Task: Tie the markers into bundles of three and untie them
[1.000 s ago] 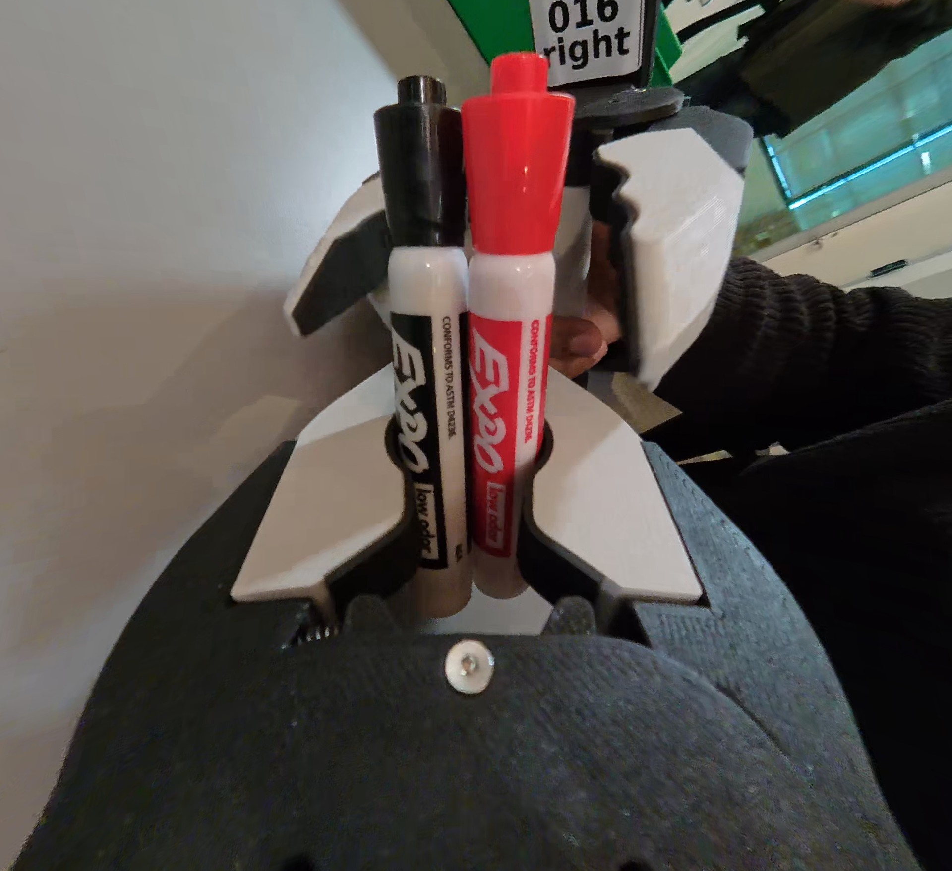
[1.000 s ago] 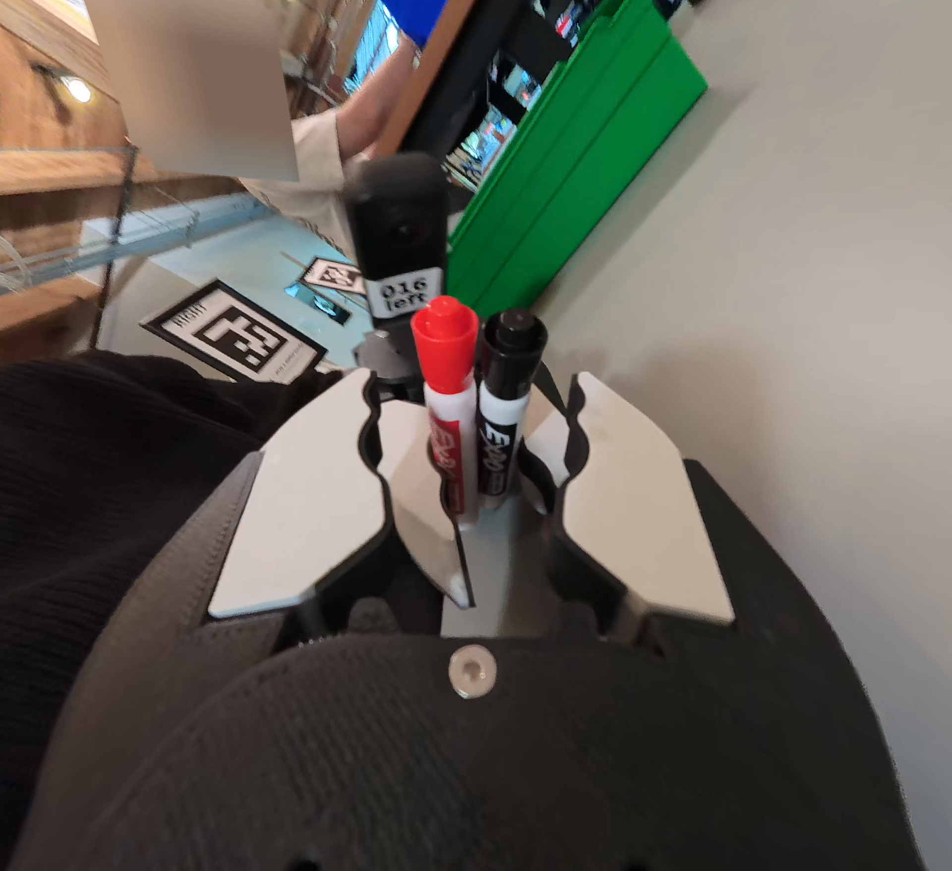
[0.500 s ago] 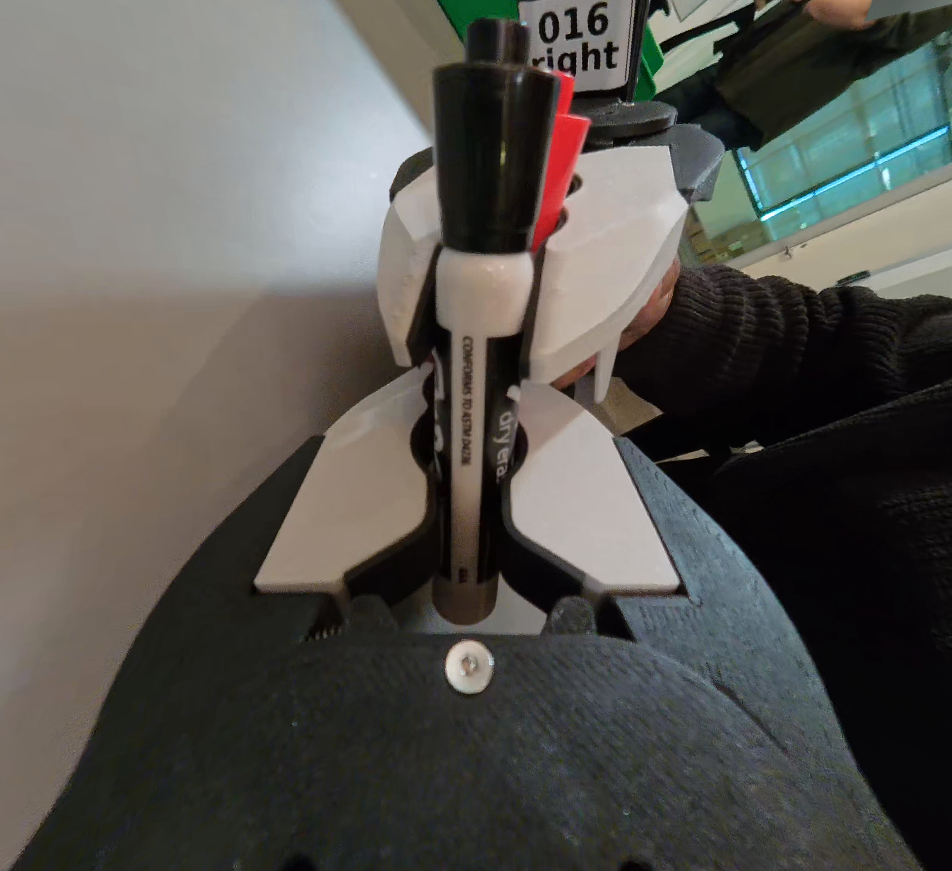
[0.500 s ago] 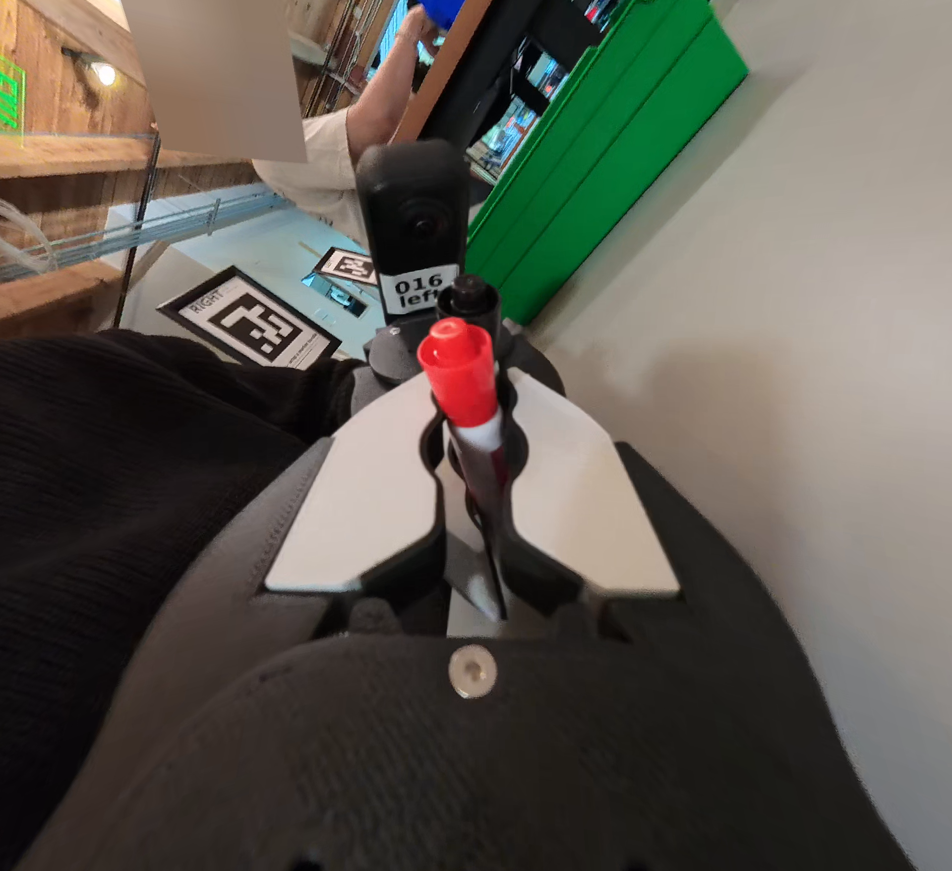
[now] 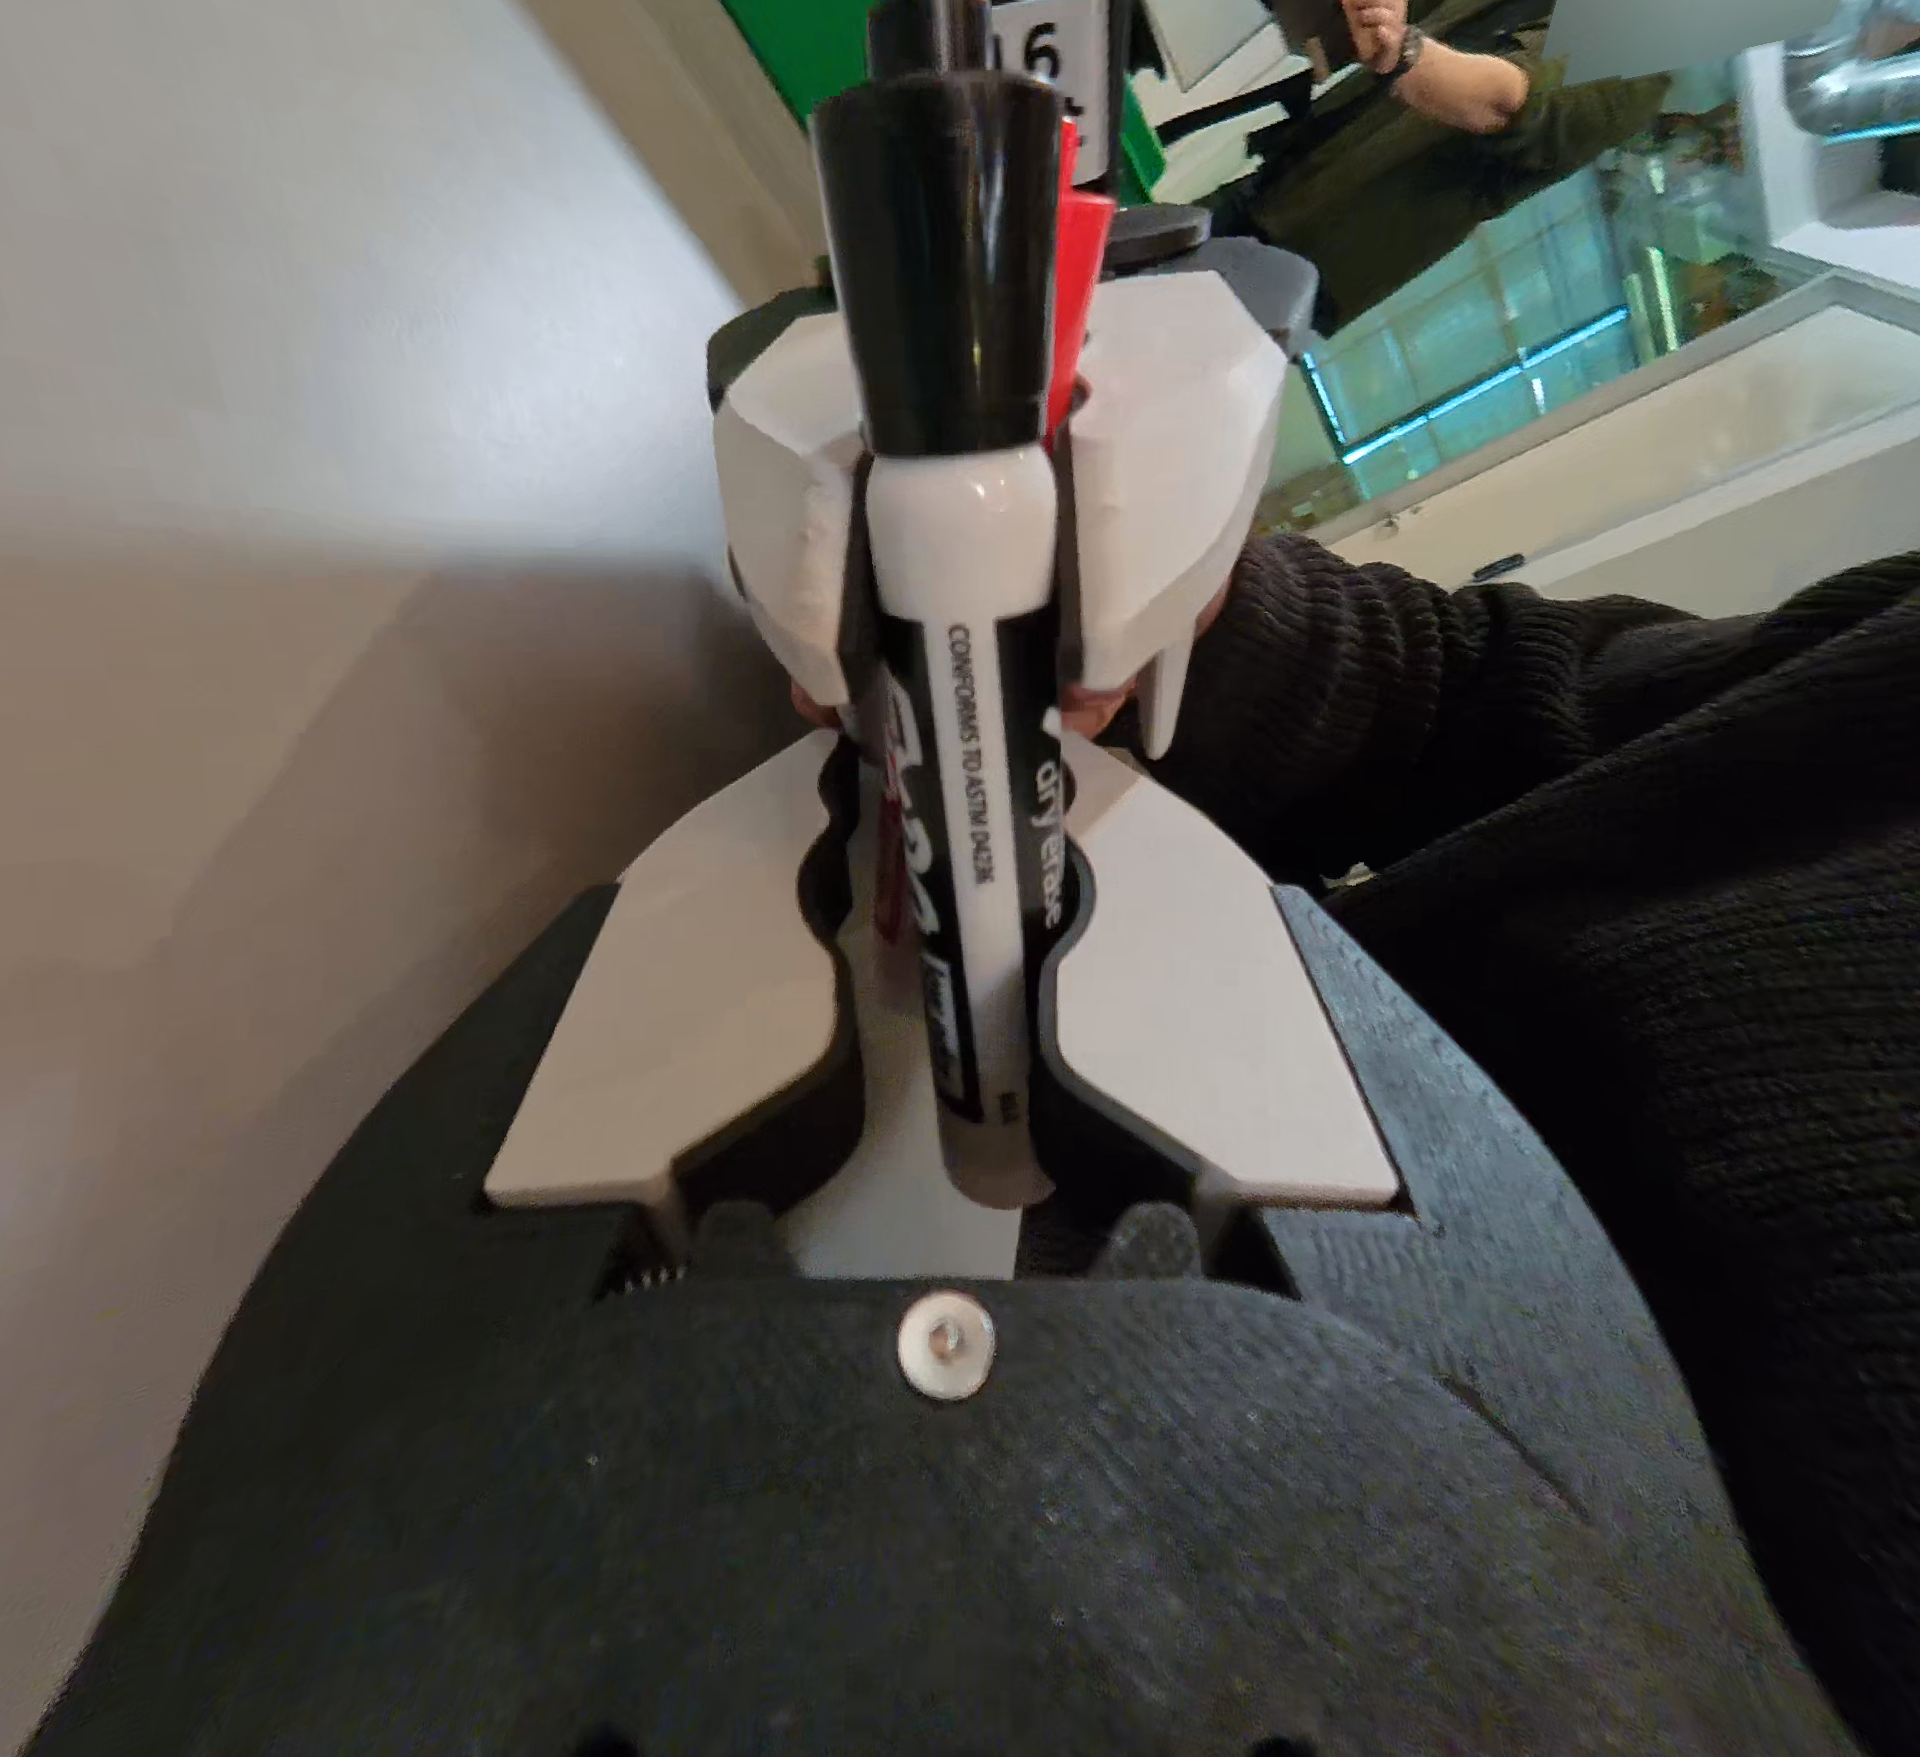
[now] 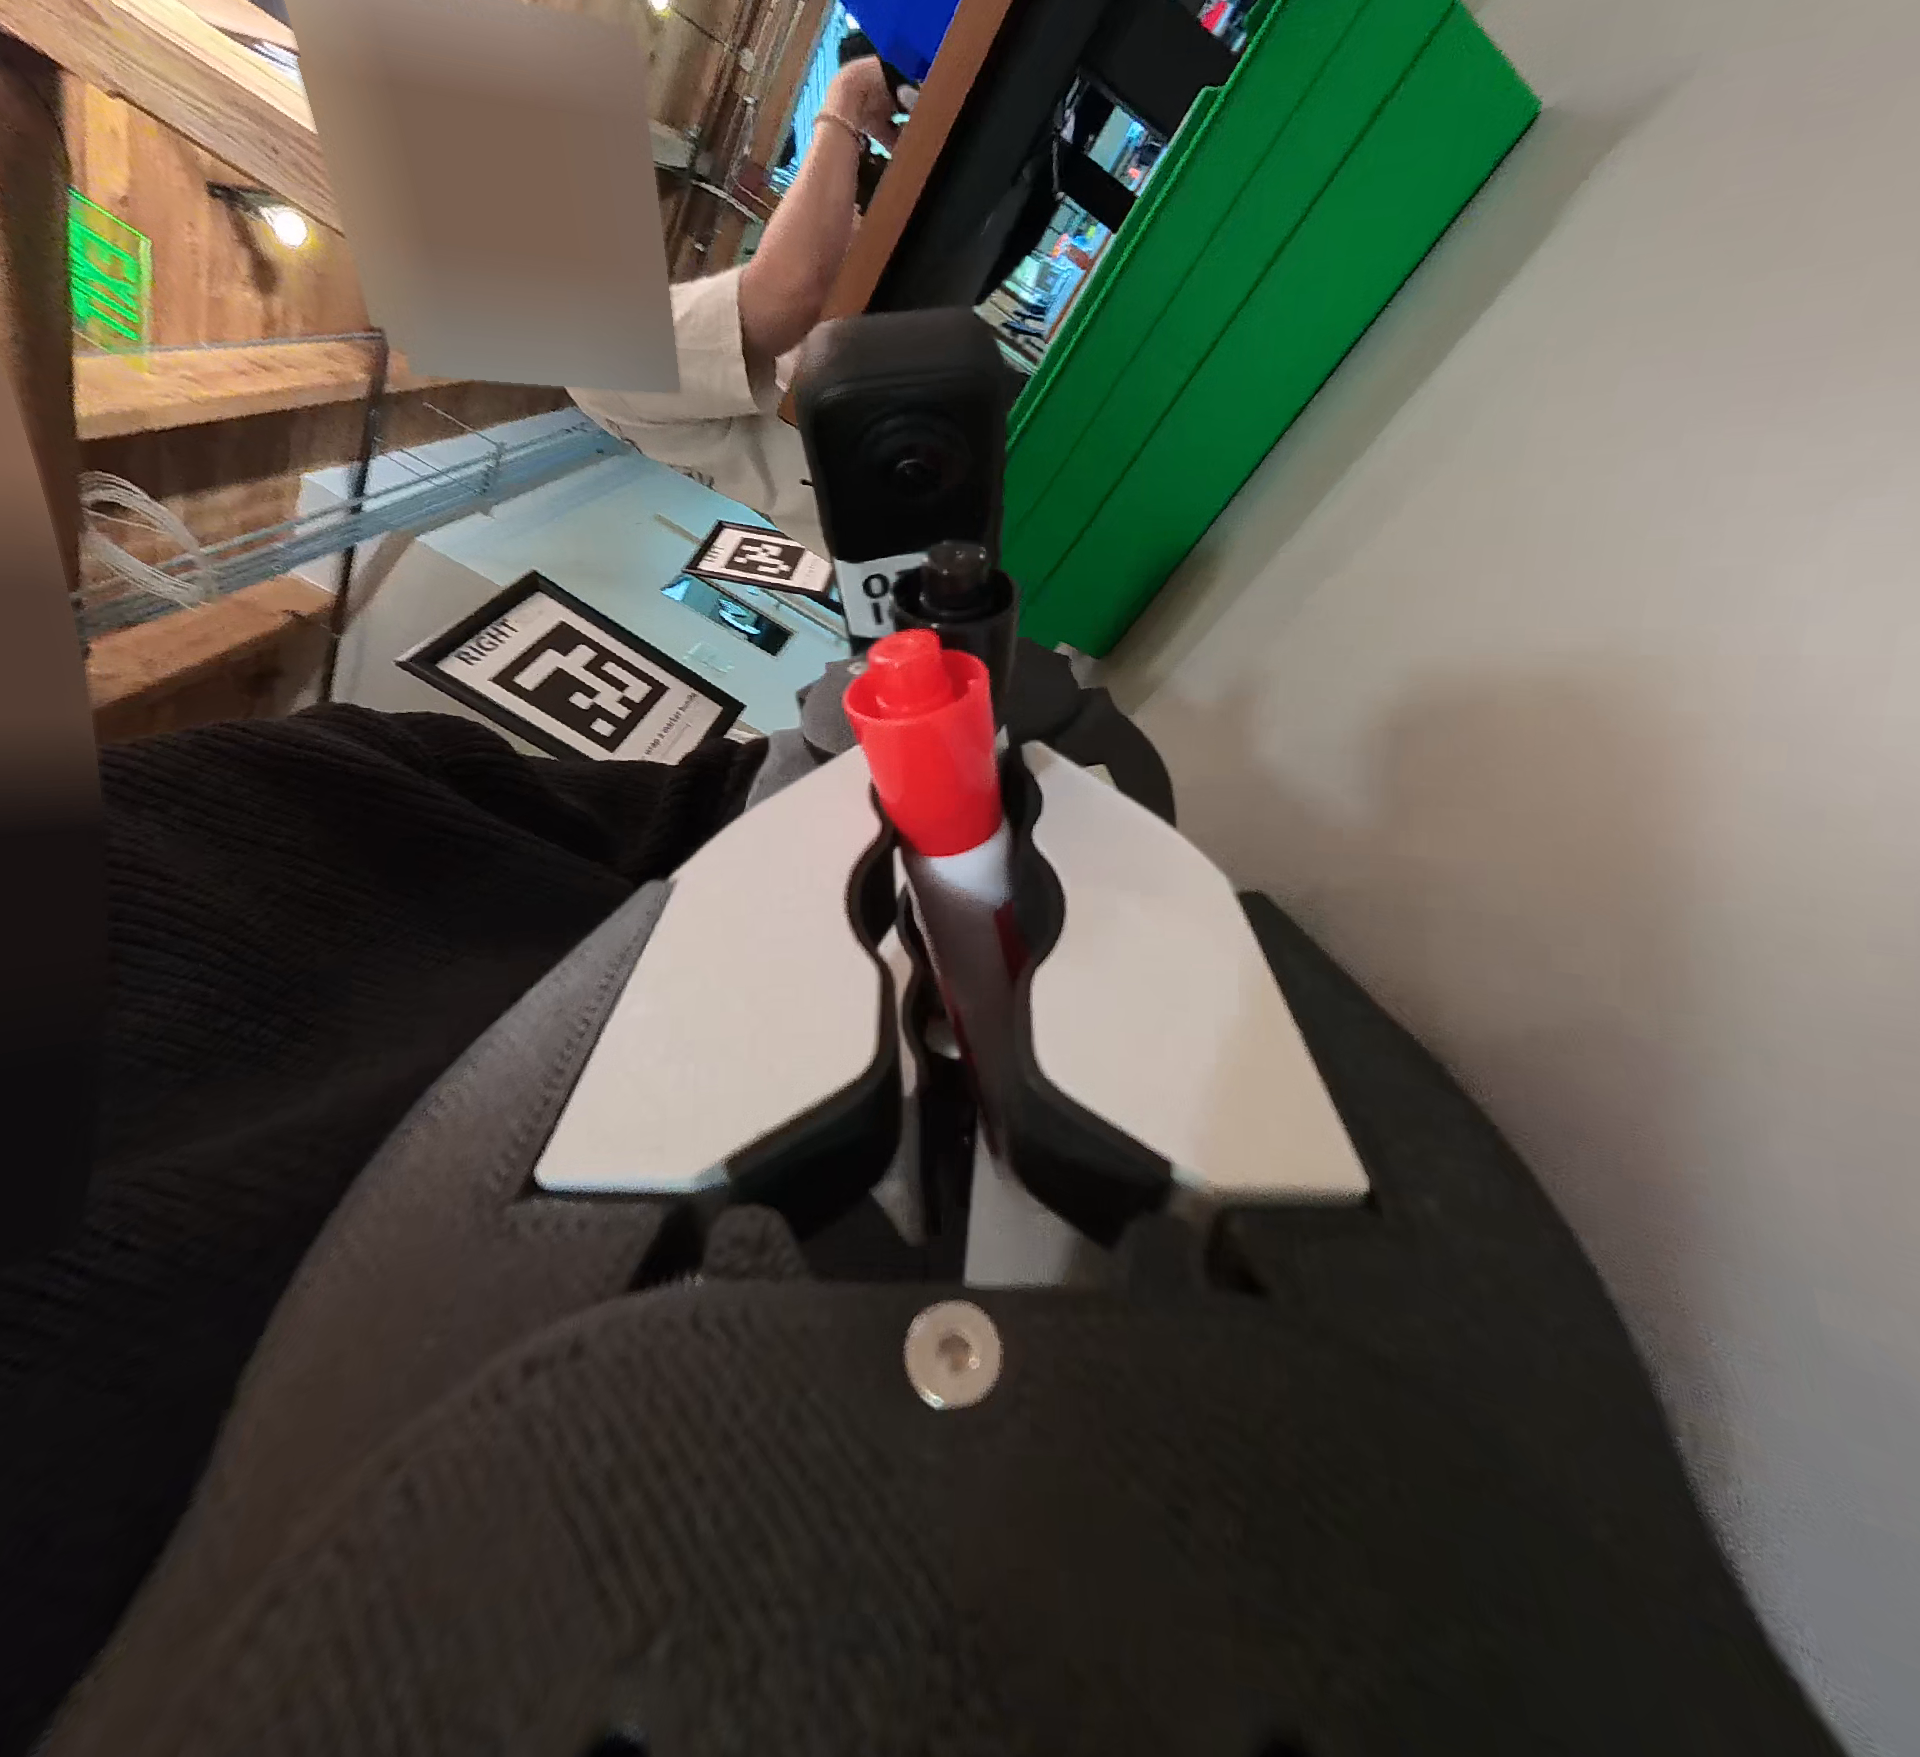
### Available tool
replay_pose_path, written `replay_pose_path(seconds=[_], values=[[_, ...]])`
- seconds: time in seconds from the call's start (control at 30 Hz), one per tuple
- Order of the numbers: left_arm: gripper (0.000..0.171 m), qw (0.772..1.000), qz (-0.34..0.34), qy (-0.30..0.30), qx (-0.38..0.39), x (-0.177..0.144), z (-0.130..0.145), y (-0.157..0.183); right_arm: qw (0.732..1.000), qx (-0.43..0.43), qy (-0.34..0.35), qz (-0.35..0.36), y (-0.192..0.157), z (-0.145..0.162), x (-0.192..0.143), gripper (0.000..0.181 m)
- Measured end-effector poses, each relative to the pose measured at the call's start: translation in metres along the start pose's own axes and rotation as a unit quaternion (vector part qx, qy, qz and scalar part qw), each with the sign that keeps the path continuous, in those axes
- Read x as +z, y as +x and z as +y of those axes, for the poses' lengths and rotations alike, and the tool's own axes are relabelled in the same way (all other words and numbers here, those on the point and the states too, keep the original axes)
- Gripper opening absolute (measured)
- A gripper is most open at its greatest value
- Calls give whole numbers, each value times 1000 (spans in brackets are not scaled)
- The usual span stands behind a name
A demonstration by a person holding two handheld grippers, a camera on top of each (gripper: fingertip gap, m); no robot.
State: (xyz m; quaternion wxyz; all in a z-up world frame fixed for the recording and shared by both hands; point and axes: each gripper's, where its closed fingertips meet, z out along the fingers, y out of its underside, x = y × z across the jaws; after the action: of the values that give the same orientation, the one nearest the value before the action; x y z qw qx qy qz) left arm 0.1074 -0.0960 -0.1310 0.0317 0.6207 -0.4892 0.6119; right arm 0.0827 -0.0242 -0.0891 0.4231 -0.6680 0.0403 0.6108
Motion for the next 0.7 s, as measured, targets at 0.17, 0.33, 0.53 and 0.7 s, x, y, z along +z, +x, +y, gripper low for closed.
replay_pose_path(seconds=[0.17,0.33,0.53,0.7], values=[[35,1000,5,0,6,0,1,2,1000,14,2,-3,-1,-1,-1,18],[48,997,74,-2,-4,-2,1,19,999,32,15,-39,-11,-6,-4,18],[61,977,208,-35,-42,-8,9,56,992,37,11,-122,-36,-7,-6,19],[70,954,291,-71,-34,-12,24,88,981,27,6,-193,-62,-1,-2,19]])
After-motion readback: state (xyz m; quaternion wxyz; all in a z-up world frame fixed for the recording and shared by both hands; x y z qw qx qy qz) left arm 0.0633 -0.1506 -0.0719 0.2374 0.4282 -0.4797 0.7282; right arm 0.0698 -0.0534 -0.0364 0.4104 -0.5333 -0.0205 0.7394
